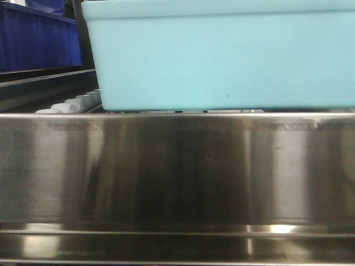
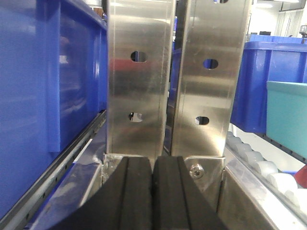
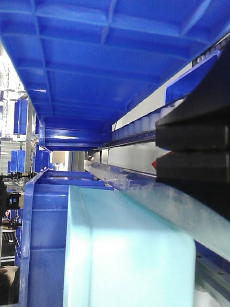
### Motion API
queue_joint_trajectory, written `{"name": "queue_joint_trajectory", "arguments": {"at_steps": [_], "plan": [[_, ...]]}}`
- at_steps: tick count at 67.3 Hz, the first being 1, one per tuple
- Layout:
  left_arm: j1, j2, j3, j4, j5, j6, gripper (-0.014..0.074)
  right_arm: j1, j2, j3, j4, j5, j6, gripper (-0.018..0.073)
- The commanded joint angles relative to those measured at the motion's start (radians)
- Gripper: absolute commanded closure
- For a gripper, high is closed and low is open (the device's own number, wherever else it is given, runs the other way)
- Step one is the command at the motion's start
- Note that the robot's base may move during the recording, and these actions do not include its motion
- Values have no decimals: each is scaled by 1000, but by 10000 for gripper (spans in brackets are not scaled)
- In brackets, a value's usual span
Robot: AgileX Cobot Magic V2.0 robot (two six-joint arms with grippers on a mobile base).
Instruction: Fetch blue bin and place on conveyor start
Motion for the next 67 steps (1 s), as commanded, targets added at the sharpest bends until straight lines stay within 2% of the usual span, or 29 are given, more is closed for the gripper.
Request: {"name": "queue_joint_trajectory", "arguments": {"at_steps": [1, 34, 40, 59, 67], "plan": [[-6, -4, -3, -5, -17, 0, 707, 1, -3, -1, 2, -24, -5, 721], [-6, -4, -3, -5, -17, 0, 707, 1, -3, -1, 2, -24, -5, 721], [-6, -4, -3, -5, -17, 0, 707, 0, -3, -1, 2, -75, -5, 721], [-6, -4, -3, -17, -81, 0, 707, 0, -3, -1, 4, -168, -5, 721], [-6, -4, -3, -38, -131, 0, 707, 0, -3, -13, 61, -175, -5, 721]]}}
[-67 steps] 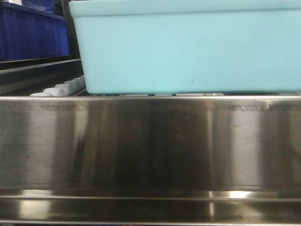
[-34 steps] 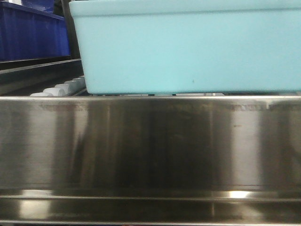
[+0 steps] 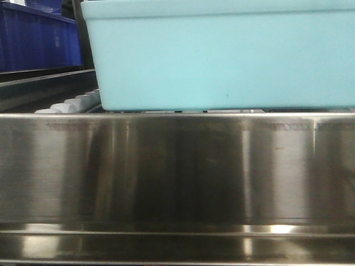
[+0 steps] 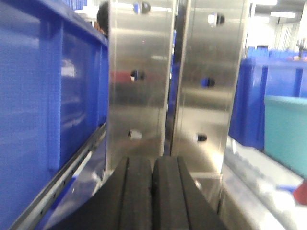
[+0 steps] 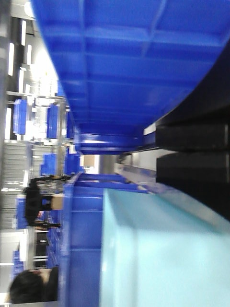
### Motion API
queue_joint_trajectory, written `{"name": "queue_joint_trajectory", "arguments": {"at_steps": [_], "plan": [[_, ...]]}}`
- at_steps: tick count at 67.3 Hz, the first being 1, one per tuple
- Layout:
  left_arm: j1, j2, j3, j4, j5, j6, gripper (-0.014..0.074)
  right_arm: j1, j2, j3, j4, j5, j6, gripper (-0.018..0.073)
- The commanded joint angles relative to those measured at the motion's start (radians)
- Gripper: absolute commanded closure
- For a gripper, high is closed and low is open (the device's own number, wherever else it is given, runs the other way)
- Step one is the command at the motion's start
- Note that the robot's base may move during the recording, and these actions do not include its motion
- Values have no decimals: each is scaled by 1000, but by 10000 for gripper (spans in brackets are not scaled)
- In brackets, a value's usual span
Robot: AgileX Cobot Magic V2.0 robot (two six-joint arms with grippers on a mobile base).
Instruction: Fetch blue bin and place on conveyor start
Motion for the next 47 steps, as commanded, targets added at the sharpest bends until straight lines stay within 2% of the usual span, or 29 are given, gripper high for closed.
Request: {"name": "queue_joint_trajectory", "arguments": {"at_steps": [1, 6, 13, 20, 24, 32, 35, 36, 40, 44, 47], "plan": [[-6, -4, -10, -15, -53, 0, 707, 0, -3, -24, 36, -28, -5, 721], [-6, -4, -89, -5, 0, 0, 707, 0, -3, -109, 36, 57, -5, 721], [-6, -3, -238, 43, 173, 0, 699, 0, -3, -287, 36, 248, -5, 721], [-6, 55, -396, 76, 325, 0, 596, 0, 47, -442, 36, 386, -5, 688], [-6, 107, -481, 80, 391, 0, 479, 0, 104, -518, 36, 437, -5, 589], [-6, 221, -591, 76, 446, 0, 222, 0, 213, -612, 36, 457, -5, 265], [-6, 269, -613, 76, 448, 0, 150, 0, 249, -631, 36, 455, -5, 177], [-6, 288, -625, 76, 448, 0, 113, 0, 266, -636, 36, 455, -5, 113], [-6, 340, -655, 70, 462, 0, 61, 0, 309, -640, 21, 442, -5, -8], [-25, 395, -690, 65, 486, 11, 39, 0, 345, -640, 13, 413, -5, -10], [-62, 426, -724, 55, 506, 54, 39, 0, 360, -643, 13, 405, -5, -10]]}}
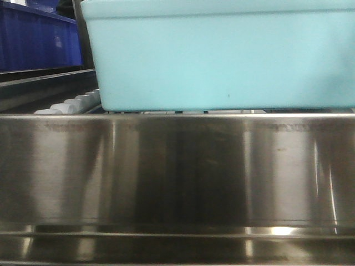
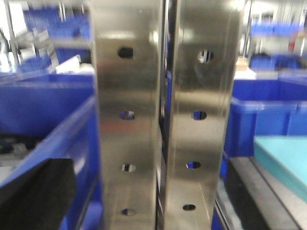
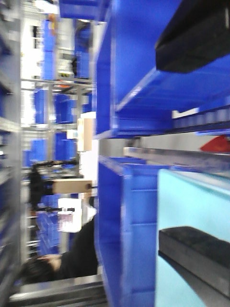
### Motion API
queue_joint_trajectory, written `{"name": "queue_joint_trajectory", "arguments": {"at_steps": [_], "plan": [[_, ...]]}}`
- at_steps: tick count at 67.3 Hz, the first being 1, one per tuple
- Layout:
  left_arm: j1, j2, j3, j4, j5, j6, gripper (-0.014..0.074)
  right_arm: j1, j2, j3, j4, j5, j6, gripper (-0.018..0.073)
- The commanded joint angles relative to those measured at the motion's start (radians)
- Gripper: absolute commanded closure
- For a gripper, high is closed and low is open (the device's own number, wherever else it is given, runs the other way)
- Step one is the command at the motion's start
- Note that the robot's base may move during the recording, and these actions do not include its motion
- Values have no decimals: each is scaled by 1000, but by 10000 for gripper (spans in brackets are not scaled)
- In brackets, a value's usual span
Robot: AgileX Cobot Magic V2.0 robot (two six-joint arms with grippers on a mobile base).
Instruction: Fetch blue bin and place on conveyor start
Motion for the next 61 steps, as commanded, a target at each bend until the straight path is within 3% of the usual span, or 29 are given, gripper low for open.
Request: {"name": "queue_joint_trajectory", "arguments": {"at_steps": [1, 10, 22, 28, 35, 47, 61], "plan": [[-59, 64, -57, -22, 29, 51, 39, 0, 41, -13, -12, -39, -5, -10], [-258, 158, -165, -109, 140, 196, 51, 30, 67, -54, -8, 27, -5, -10], [-539, 286, -267, -116, 238, 198, 51, 67, 78, -66, -8, 53, -5, -10], [-683, 366, -290, -118, 193, 196, 51, 69, 90, -69, -8, 56, -5, -10], [-783, 481, -330, -115, 114, 122, 51, 69, 127, -99, -8, 97, -5, -10], [-772, 730, -530, -97, 150, 6, 51, 69, 261, -255, -8, 248, -5, -10], [-679, 977, -822, -31, 403, -152, 51, 69, 473, -468, -8, 439, -5, -10]]}}
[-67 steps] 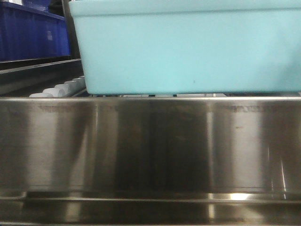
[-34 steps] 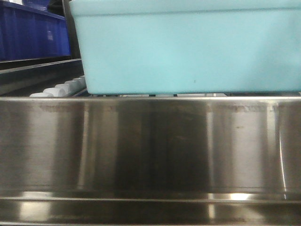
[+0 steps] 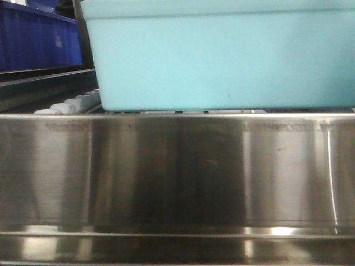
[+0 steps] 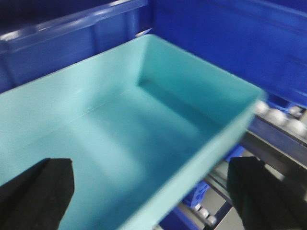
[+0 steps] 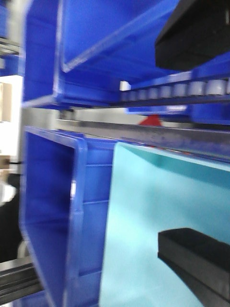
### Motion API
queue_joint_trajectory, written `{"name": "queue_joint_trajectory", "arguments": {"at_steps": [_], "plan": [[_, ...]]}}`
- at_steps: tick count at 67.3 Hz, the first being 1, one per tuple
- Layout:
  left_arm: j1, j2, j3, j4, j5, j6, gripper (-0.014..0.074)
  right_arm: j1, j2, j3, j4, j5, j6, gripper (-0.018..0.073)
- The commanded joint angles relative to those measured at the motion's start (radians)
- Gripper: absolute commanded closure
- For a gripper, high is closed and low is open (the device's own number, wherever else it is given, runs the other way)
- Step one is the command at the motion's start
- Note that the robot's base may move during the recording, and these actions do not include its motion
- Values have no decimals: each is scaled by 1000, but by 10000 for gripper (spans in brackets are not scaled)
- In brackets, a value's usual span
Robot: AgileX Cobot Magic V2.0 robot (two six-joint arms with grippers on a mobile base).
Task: Fetch blue bin and place on conveyor start
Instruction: 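Close both grippers on opposite bin walls and lift the bin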
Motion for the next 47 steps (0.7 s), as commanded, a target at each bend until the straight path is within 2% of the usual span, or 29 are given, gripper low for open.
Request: {"name": "queue_joint_trajectory", "arguments": {"at_steps": [1, 12, 21, 31, 47], "plan": [[34, 76, -108, 40, 107, -67, 51, -1, 79, -77, -8, 80, -5, -10], [97, 218, -272, 82, 256, -145, 51, -1, 259, -220, -8, 254, -3, -10], [151, 275, -318, 82, 299, -183, 51, -1, 392, -317, -8, 348, 16, -10], [203, 314, -319, 66, 313, -195, 51, -1, 509, -378, -17, 372, 41, -10], [220, 382, -319, 66, 334, -195, 51, -1, 640, -390, -17, 364, 41, -10]]}}
